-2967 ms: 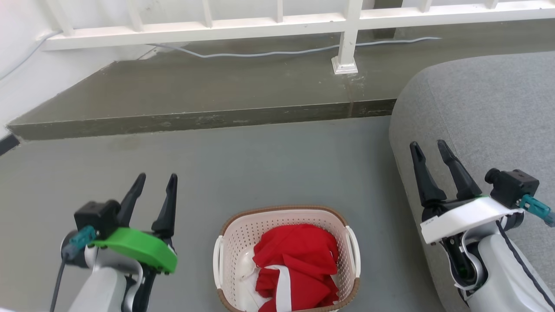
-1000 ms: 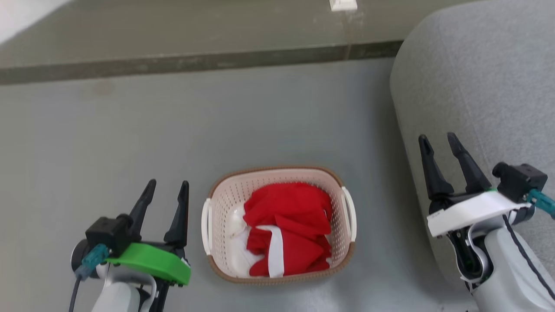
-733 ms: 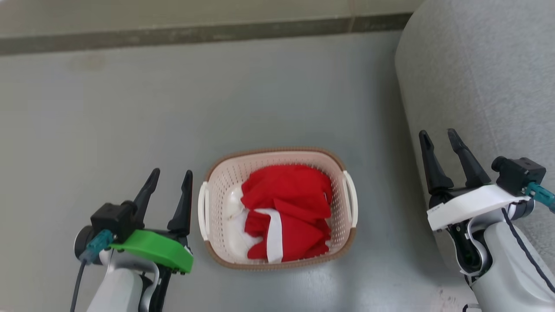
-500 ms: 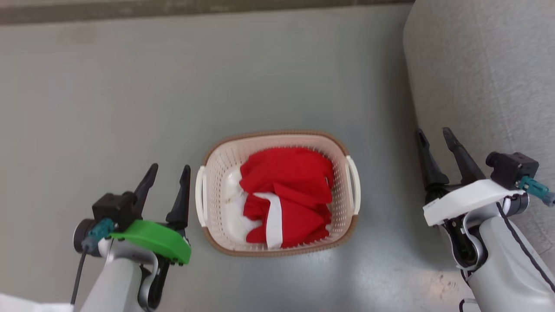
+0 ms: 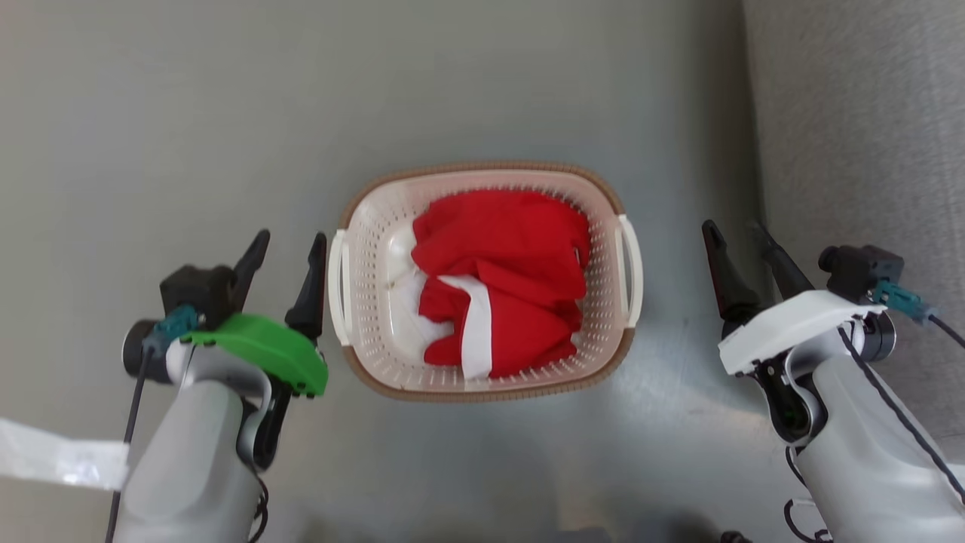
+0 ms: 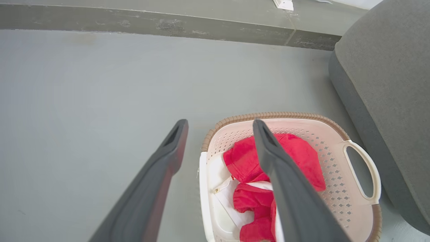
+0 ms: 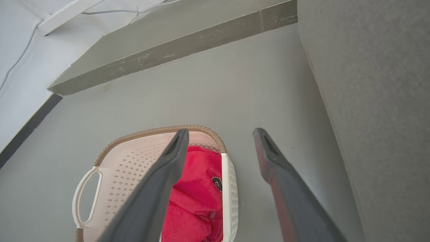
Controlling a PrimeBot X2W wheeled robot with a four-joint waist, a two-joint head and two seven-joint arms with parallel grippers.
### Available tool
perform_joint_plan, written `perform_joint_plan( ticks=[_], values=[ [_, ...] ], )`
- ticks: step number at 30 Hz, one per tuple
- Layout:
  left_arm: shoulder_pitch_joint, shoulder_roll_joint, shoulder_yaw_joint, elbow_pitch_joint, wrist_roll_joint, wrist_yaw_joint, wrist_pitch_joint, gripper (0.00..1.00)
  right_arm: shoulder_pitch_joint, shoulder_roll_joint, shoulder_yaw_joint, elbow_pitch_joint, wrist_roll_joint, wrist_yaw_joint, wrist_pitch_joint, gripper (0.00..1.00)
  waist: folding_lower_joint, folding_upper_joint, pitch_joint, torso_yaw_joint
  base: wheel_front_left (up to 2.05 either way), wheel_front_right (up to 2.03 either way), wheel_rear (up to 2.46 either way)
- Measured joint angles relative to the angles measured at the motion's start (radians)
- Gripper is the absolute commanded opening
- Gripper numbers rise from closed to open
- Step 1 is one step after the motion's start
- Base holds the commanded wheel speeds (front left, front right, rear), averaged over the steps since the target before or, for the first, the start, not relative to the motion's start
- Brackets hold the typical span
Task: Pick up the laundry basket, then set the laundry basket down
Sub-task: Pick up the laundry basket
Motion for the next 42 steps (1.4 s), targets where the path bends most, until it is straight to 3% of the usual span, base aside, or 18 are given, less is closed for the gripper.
perform_joint_plan(
  ticks=[24,42],
  values=[
    [-0.262,-0.006,-0.098,0.245,-0.083,0.000,0.079,1.00,-0.248,0.009,0.132,0.222,0.080,0.000,0.055,1.00,0.0000,0.0000,0.273,0.011,0.00,0.00,0.00],
    [-0.347,-0.016,-0.182,0.359,-0.178,0.000,0.112,1.00,-0.357,0.009,0.220,0.307,0.109,0.001,0.056,1.00,0.0000,0.0000,0.373,0.016,0.00,0.00,0.00]
  ],
)
